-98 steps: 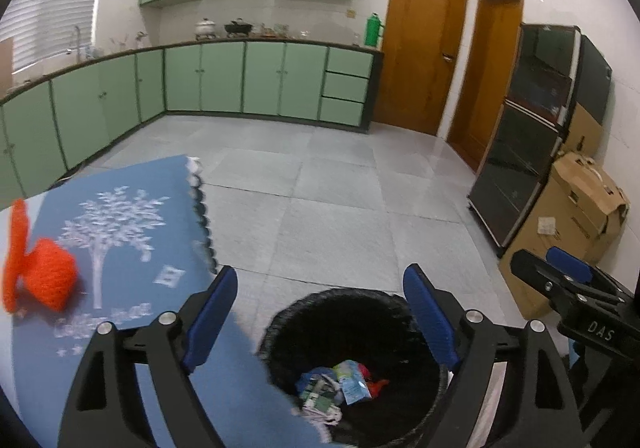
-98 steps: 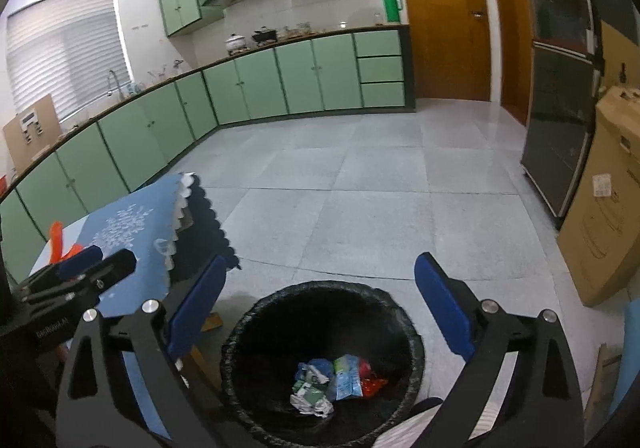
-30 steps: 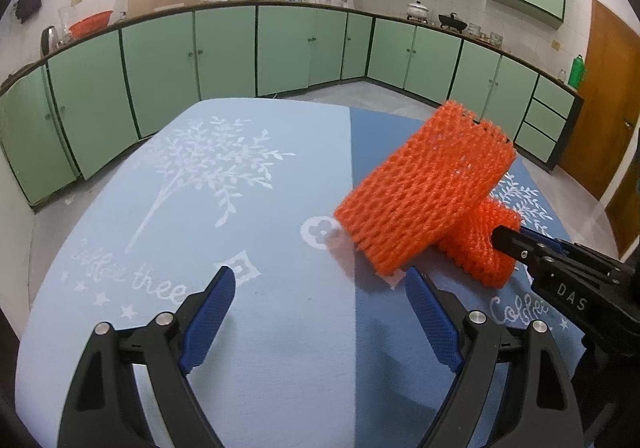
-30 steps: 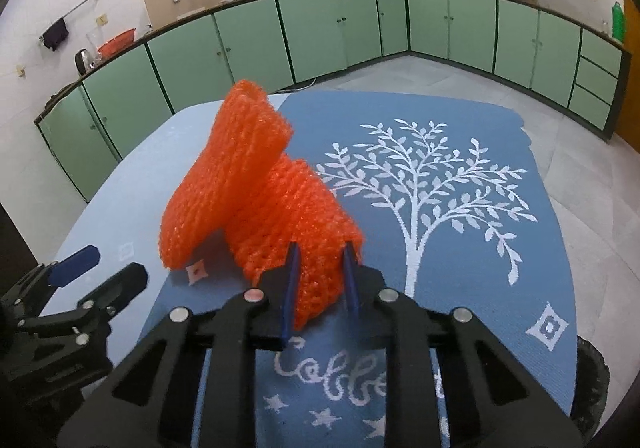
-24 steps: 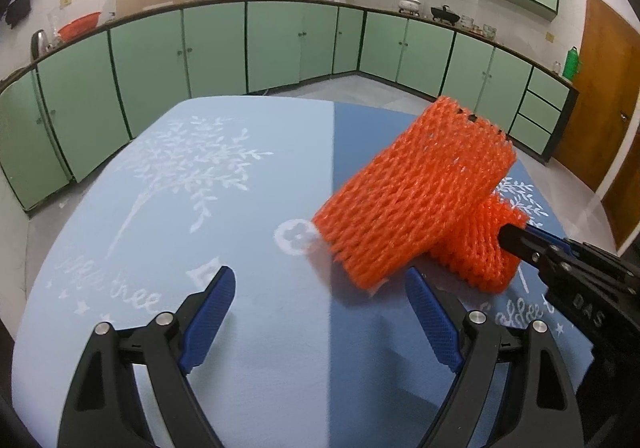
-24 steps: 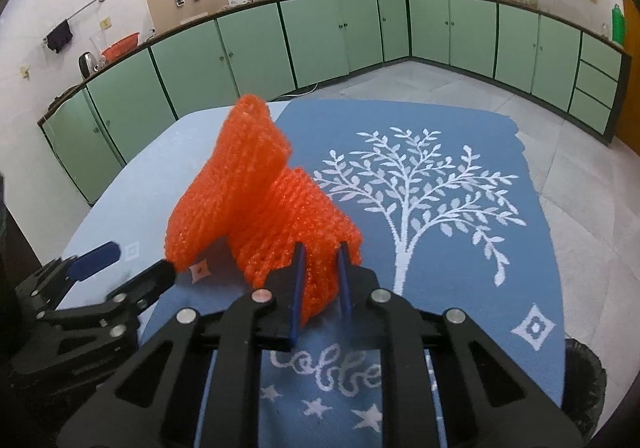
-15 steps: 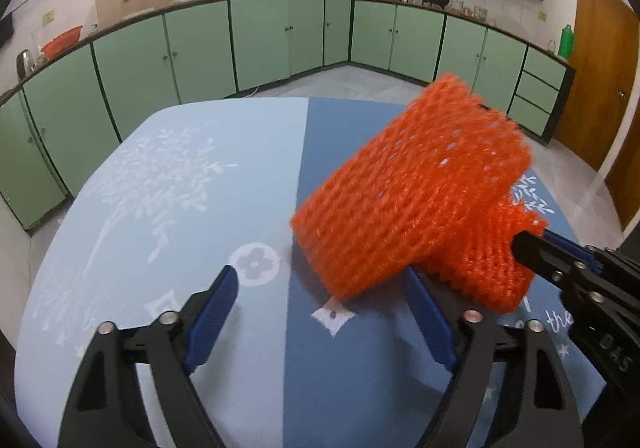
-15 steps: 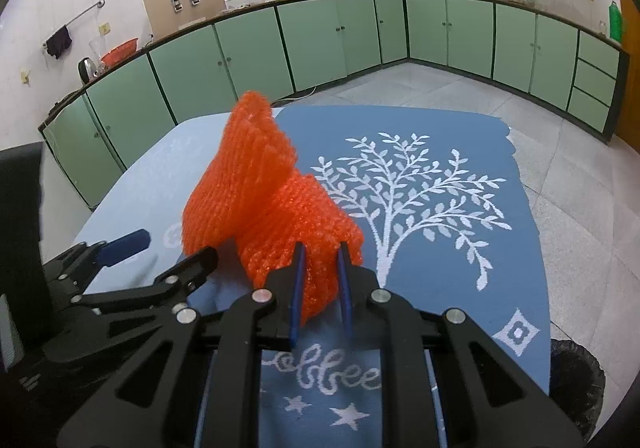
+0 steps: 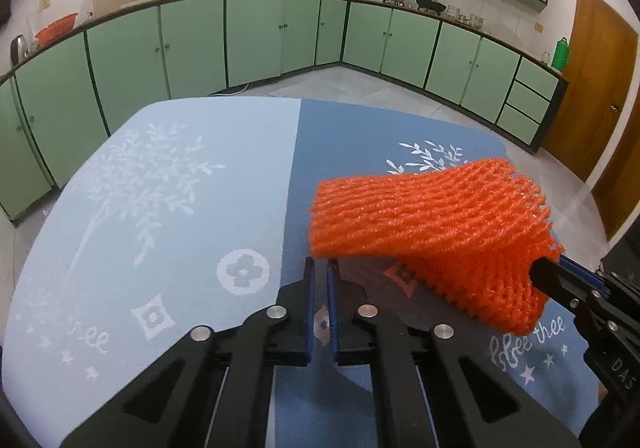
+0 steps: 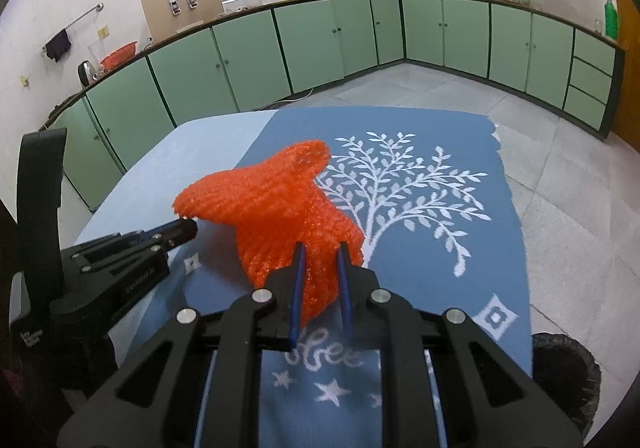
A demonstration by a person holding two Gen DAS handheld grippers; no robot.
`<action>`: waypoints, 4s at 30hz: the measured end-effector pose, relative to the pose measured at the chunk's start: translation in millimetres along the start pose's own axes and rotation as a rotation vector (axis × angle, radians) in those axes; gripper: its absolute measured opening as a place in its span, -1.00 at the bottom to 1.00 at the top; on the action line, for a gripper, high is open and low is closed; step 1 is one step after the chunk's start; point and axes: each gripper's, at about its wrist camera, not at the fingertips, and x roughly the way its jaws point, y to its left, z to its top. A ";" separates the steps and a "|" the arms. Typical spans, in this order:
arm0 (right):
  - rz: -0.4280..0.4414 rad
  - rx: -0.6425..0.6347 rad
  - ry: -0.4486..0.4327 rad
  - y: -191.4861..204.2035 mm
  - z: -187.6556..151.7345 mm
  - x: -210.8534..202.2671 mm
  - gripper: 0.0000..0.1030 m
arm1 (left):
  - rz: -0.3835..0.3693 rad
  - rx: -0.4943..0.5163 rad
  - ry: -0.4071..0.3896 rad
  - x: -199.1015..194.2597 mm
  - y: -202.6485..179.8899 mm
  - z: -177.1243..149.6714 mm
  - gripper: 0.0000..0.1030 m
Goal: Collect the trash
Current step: 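Grasp the other orange foam net with the left gripper while right holds its net, then lift both foam nets and carry them over the bin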
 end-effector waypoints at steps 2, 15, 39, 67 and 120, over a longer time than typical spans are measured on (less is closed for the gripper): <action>-0.015 0.006 0.000 -4.0 -1.9 -4.7 -0.72 | 0.002 0.002 0.000 -1.2 0.2 -1.2 -0.89; -0.091 0.074 0.020 -43.0 -21.3 -24.9 -0.72 | -0.021 -0.025 0.031 -6.9 -2.3 -12.2 -0.59; -0.063 0.077 0.033 -56.6 -15.3 -18.5 -0.72 | -0.116 0.213 0.032 38.2 -86.3 17.3 -0.60; -0.068 0.080 -0.056 -44.2 -8.6 -64.6 -0.73 | -0.112 0.043 0.006 -31.6 -45.8 -7.6 -0.93; -0.479 0.340 -0.165 -199.2 -153.7 -248.2 -0.74 | -0.493 0.456 0.092 -75.1 -311.7 -84.7 -0.92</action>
